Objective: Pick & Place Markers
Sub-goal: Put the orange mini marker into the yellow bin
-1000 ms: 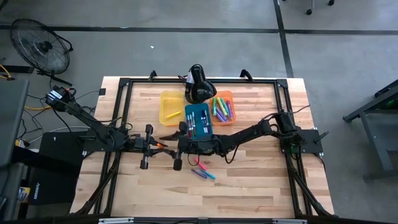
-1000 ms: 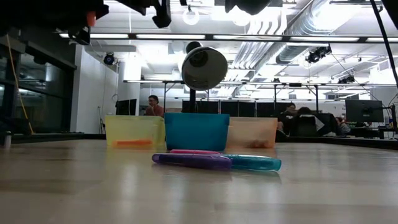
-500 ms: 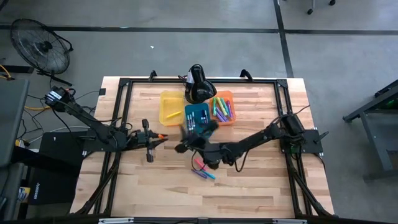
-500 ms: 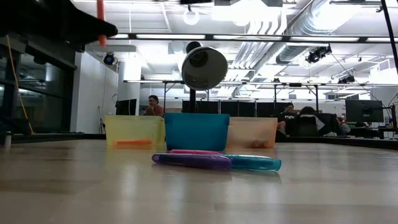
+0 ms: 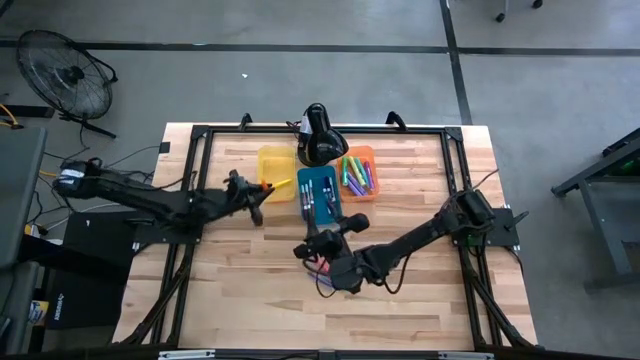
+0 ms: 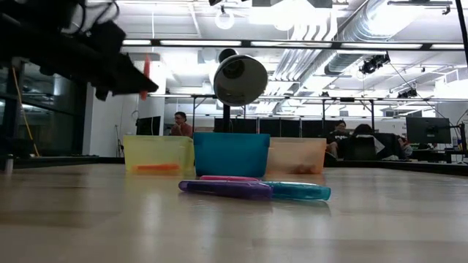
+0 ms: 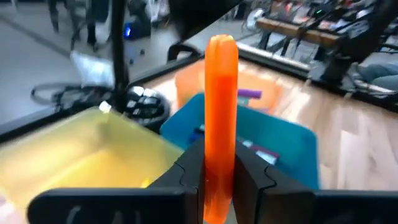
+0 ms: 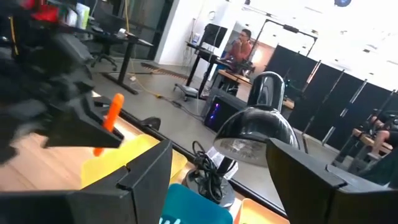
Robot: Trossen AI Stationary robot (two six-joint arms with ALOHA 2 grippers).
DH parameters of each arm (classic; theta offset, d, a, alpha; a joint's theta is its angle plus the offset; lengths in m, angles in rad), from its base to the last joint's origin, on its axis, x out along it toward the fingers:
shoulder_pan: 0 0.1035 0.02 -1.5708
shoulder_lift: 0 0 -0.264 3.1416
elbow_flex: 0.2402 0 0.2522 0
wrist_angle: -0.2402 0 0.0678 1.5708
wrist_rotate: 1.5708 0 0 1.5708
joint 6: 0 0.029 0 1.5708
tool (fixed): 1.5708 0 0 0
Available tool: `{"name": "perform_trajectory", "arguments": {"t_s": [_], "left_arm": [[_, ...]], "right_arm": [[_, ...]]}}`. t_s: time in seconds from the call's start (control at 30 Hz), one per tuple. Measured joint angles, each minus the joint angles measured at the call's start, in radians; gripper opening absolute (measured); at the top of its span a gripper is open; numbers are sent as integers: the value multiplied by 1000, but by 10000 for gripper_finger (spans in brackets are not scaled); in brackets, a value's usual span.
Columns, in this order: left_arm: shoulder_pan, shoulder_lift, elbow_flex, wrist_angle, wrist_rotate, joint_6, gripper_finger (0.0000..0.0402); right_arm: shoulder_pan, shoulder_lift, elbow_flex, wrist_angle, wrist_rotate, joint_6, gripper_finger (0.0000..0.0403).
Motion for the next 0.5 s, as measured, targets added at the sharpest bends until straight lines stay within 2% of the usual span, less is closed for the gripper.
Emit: {"name": "perform_trajectory", "arguments": {"t_s": [0.17,0.33,0.5], "left_arm": [[179,0,42,-135,153,-68,42],[312,27,149,-342,306,-108,41],[391,122,262,-496,376,-87,57]], "right_arm": [[7,0,0,-97,0,104,248],[7,0,0,-269,-29,295,248],[6,0,0,-424,-109,489,248]]}}
